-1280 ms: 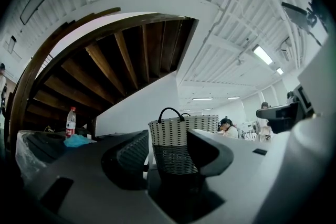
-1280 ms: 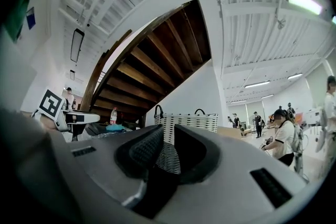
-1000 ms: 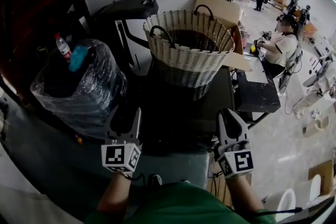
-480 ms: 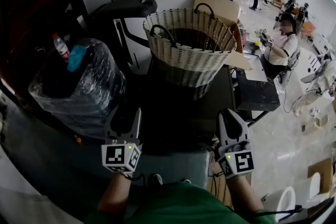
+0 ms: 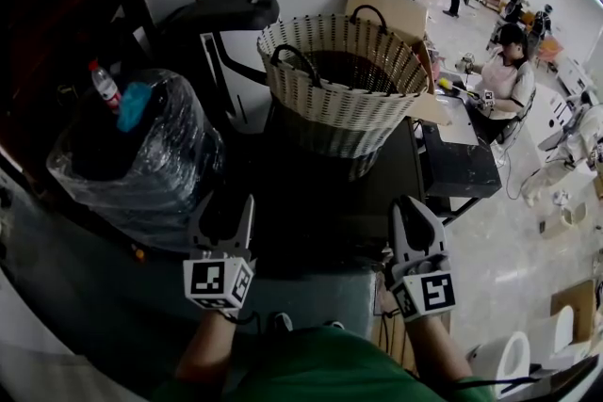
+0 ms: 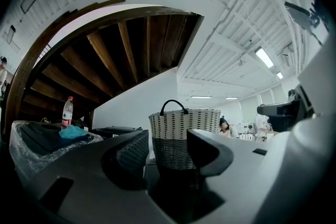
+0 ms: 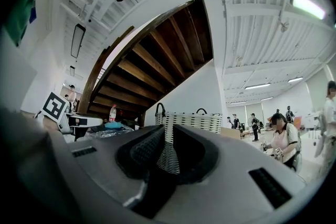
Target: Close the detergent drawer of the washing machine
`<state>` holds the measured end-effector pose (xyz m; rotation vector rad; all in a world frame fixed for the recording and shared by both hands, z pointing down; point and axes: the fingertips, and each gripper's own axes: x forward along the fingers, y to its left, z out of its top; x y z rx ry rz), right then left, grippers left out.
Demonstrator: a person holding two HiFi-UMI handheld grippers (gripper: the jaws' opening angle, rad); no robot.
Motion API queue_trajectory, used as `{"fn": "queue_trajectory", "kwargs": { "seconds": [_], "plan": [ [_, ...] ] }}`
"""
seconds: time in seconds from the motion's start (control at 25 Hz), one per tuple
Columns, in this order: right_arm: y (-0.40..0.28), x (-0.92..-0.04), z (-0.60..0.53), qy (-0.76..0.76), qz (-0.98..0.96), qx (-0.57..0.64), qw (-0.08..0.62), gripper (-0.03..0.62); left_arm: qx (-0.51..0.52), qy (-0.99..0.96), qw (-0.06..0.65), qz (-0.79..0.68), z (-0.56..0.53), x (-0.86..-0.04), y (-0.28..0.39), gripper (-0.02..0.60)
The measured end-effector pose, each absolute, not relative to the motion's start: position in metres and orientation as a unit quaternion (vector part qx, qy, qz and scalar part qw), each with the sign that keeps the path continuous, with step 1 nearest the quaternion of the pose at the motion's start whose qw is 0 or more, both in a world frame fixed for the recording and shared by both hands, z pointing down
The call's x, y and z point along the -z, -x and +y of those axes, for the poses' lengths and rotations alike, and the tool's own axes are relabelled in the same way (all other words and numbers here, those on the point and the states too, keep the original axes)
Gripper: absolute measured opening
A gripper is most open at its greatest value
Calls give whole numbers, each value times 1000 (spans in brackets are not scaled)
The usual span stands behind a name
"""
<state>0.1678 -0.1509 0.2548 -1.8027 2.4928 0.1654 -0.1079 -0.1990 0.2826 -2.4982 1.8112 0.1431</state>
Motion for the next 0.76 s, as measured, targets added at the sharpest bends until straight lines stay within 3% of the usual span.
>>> {"fn": "queue_trajectory", "kwargs": {
  "seconds": [0.76],
  "plan": [
    [-140, -263, -170, 602, 796, -63, 17, 66, -40, 819, 2, 573, -224, -311, 132, 238]
  ]
}}
